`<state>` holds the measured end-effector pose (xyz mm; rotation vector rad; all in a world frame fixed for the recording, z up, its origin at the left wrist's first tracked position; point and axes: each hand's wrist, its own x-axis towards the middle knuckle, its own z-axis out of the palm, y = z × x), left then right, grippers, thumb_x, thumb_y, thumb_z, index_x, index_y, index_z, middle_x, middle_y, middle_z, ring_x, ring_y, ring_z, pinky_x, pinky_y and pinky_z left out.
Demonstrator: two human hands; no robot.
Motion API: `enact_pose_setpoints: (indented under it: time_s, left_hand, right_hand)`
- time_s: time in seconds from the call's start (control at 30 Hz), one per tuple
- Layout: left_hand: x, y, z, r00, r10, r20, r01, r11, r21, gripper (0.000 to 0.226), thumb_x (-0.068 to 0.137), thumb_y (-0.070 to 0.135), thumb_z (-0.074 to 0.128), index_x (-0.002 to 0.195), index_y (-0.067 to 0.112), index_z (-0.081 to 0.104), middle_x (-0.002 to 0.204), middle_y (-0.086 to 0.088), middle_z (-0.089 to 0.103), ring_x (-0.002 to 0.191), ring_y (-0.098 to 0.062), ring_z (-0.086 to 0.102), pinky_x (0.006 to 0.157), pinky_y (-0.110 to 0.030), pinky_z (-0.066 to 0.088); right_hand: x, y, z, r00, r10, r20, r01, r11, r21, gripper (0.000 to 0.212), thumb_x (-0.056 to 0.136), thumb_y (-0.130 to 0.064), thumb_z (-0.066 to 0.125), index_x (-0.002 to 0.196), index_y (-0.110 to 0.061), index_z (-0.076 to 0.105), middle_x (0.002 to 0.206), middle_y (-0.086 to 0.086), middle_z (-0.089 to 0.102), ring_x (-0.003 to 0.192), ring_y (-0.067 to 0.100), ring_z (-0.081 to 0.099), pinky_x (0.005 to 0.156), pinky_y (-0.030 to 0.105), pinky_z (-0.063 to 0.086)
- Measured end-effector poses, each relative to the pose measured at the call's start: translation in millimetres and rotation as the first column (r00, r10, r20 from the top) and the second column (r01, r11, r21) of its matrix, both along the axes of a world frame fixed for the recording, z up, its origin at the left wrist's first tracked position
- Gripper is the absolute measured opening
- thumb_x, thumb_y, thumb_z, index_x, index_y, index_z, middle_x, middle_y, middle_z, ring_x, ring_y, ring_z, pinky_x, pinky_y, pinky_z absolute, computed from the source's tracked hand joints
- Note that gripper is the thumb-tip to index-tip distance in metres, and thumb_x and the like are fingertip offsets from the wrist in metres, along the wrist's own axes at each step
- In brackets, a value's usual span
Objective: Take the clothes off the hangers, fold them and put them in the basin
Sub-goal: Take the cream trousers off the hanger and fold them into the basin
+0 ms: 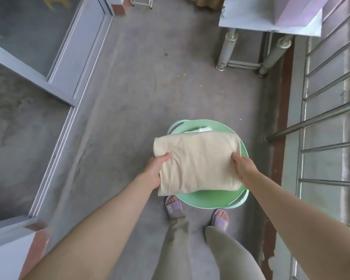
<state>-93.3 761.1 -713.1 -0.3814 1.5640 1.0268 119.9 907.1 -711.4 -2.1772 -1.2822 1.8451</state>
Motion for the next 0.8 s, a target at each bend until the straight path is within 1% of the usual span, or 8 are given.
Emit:
enact_pose_setpoints:
  time_s: [0.07, 0.2, 0.3, 0.5, 0.57, 0.67, 0.7, 0.8]
  left_hand:
    - [-1, -2, -21, 1.0, -0.019, 0.01, 0.019, 0.999, -0.039, 0.032, 0.086, 0.018, 0.067, 0.113, 0.002, 0.065, 0.11, -0.018, 0.069, 0.096, -0.031, 0.067, 0.082, -0.041, 0.054]
    - [-5, 0, -61, 0.999, -0.024, 0.031, 0.027, 0.995, -0.099, 0.019, 0.088, 0.015, 0.065, 0.102, 0.003, 0.067, 0.099, -0.016, 0.069, 0.085, -0.028, 0.067, 0.078, -0.038, 0.053]
    - [-5, 7, -91, 1.0, 0.005, 0.017, -0.003, 0.993, -0.117, 0.021, 0.089, 0.015, 0.063, 0.107, 0.003, 0.065, 0.096, -0.014, 0.069, 0.083, -0.027, 0.067, 0.08, -0.038, 0.053]
    - [2, 41, -166, 0.994, 0.1, -0.04, -0.104, 0.989, -0.109, 0.018, 0.092, 0.023, 0.06, 0.104, 0.009, 0.062, 0.095, -0.011, 0.068, 0.085, -0.025, 0.065, 0.074, -0.033, 0.052]
    - [-2, 52, -183, 0.992, 0.114, -0.061, -0.121, 0.986, -0.115, 0.033, 0.089, 0.037, 0.063, 0.109, 0.012, 0.059, 0.103, -0.009, 0.067, 0.095, -0.026, 0.065, 0.083, -0.037, 0.052]
    - [-8, 57, -244, 0.99, 0.106, -0.095, -0.12, 0.981, -0.153, 0.087, 0.06, 0.07, 0.064, 0.127, 0.015, 0.054, 0.12, -0.006, 0.064, 0.105, -0.025, 0.064, 0.097, -0.045, 0.049]
    - [-10, 59, -259, 0.989, 0.101, -0.106, -0.118, 0.979, -0.165, 0.094, 0.057, 0.074, 0.062, 0.13, 0.016, 0.052, 0.123, -0.006, 0.063, 0.105, -0.025, 0.063, 0.098, -0.046, 0.048]
    - [-15, 77, -268, 0.983, 0.09, -0.162, -0.119, 0.976, -0.183, 0.072, 0.084, 0.066, 0.049, 0.133, 0.014, 0.047, 0.125, -0.007, 0.06, 0.108, -0.025, 0.061, 0.099, -0.045, 0.047]
  right_hand:
    - [0, -6, -22, 0.999, 0.005, 0.035, -0.005, 1.0, 0.001, 0.039, 0.099, -0.029, 0.043, 0.121, 0.001, 0.056, 0.109, 0.014, 0.055, 0.098, 0.027, 0.049, 0.1, 0.042, 0.04]
    - [-6, -9, -65, 0.997, -0.001, 0.073, 0.002, 1.0, -0.011, 0.04, 0.1, -0.026, 0.04, 0.121, 0.004, 0.054, 0.123, 0.023, 0.055, 0.101, 0.032, 0.05, 0.091, 0.039, 0.039]
    - [-13, 2, -90, 0.997, 0.019, 0.081, -0.018, 1.0, -0.021, 0.041, 0.101, -0.027, 0.038, 0.12, 0.005, 0.054, 0.123, 0.024, 0.055, 0.096, 0.03, 0.047, 0.084, 0.035, 0.036]
    - [-19, 49, -148, 0.998, 0.057, -0.037, -0.06, 0.995, -0.078, 0.028, 0.089, -0.032, 0.061, 0.104, -0.009, 0.054, 0.09, 0.005, 0.057, 0.078, 0.023, 0.053, 0.069, 0.033, 0.041]
    - [-25, 64, -162, 0.994, 0.108, -0.027, -0.109, 0.994, -0.021, 0.025, 0.088, -0.028, 0.063, 0.101, -0.01, 0.054, 0.082, 0.0, 0.055, 0.075, 0.021, 0.052, 0.071, 0.032, 0.041]
    - [-35, 86, -198, 0.985, 0.158, 0.069, -0.164, 0.982, 0.09, 0.024, 0.092, -0.032, 0.056, 0.098, -0.009, 0.059, 0.076, -0.001, 0.054, 0.081, 0.024, 0.051, 0.072, 0.031, 0.039]
    - [-38, 92, -210, 0.982, 0.17, 0.08, -0.179, 0.976, 0.122, 0.027, 0.093, -0.033, 0.053, 0.096, -0.007, 0.061, 0.075, 0.002, 0.054, 0.08, 0.024, 0.049, 0.07, 0.03, 0.038]
    - [-47, 106, -246, 0.974, 0.209, 0.086, -0.222, 0.957, 0.185, 0.036, 0.096, -0.035, 0.046, 0.085, -0.003, 0.059, 0.074, 0.007, 0.05, 0.074, 0.022, 0.044, 0.059, 0.031, 0.032]
